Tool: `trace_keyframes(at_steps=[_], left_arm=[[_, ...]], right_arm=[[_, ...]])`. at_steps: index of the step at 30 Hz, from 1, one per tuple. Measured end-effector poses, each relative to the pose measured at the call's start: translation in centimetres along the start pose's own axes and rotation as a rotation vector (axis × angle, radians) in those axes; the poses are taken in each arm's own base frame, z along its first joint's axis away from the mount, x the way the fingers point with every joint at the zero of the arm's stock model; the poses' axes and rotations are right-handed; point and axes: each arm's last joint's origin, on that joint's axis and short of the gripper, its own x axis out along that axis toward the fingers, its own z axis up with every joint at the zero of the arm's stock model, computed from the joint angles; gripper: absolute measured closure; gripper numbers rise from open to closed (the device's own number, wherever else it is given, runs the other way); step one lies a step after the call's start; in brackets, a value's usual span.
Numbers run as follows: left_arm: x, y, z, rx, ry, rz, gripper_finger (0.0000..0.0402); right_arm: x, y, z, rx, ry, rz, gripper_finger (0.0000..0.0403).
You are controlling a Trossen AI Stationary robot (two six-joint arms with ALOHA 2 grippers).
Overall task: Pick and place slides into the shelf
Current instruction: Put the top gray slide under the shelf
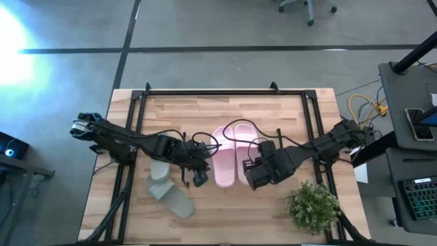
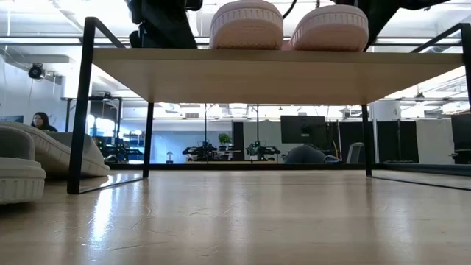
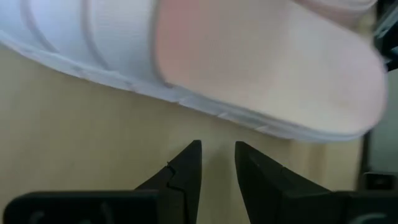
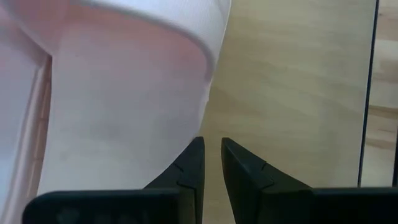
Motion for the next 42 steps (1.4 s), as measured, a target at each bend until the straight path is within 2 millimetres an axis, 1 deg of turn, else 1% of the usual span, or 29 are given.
trace_keyframes(at_steps=[3,6,8,9,11,13,14,16,18,21,25,27,30,33,37,39,42], left_arm=[[-0.8,0.5,-0.3,0.015,0.018,0.054,0.032],[-2.5,0.8,-0.2,0.01,-0.007,0.054,0.032],[-4.2,0.5,-0.4,0.011,-0.027,0.013,0.032],[-5.2,0.2,-0.6,0.009,-0.031,-0.035,0.032],[-7.5,-0.9,-1.3,0.028,-0.037,-0.152,0.032],[-9.8,-2.2,-2.6,0.058,-0.064,-0.252,0.032],[-10.7,-2.7,-3.3,0.072,-0.071,-0.281,0.032],[-11.7,-3.4,-4.6,0.091,-0.077,-0.296,0.032],[-12.0,-3.6,-6.0,0.101,-0.04,-0.262,0.032],[-11.9,-3.7,-8.4,0.093,0.106,-0.167,0.0317],[-11.8,-3.9,-11.2,0.086,0.263,-0.046,0.0292],[-11.9,-3.9,-12.0,0.087,0.297,-0.009,0.0273],[-11.9,-3.7,-12.7,0.071,0.328,0.07,0.0244],[-11.9,-2.7,-13.0,0.081,0.296,0.221,0.0222],[-11.8,-0.8,-13.1,0.167,0.156,0.543,0.0216],[-11.2,-0.8,-13.2,0.223,0.084,0.58,0.0216],[-10.2,-0.6,-13.4,0.32,0.046,0.625,0.0216]], right_arm=[[-0.6,-0.1,-0.9,-0.014,0.032,0.016,0.0356],[-2.1,-0.3,-2.3,-0.035,0.052,0.067,0.0355],[-3.4,-0.6,-3.6,-0.067,0.044,0.124,0.0355],[-4.2,-0.7,-4.3,-0.103,0.026,0.168,0.0355],[-6.0,-0.7,-6.2,-0.207,-0.023,0.325,0.0355],[-7.8,-1.0,-8.6,-0.301,-0.079,0.493,0.0355],[-8.5,-1.1,-9.6,-0.316,-0.112,0.563,0.0355],[-9.4,-1.5,-11.1,-0.31,-0.181,0.662,0.0353],[-9.8,-1.7,-11.8,-0.316,-0.209,0.702,0.0345],[-9.3,-1.0,-12.5,-0.311,-0.183,0.712,0.0318],[-9.0,-0.1,-13.5,-0.359,-0.172,0.731,0.0275],[-8.9,0.2,-13.8,-0.391,-0.176,0.729,0.0255],[-9.0,0.5,-13.9,-0.415,-0.186,0.728,0.0227],[-9.2,0.6,-13.8,-0.416,-0.187,0.735,0.0208],[-9.6,0.6,-13.7,-0.424,-0.187,0.742,0.0196],[-9.7,0.6,-13.7,-0.421,-0.185,0.746,0.0195],[-9.7,0.6,-13.8,-0.41,-0.17,0.747,0.0195]])
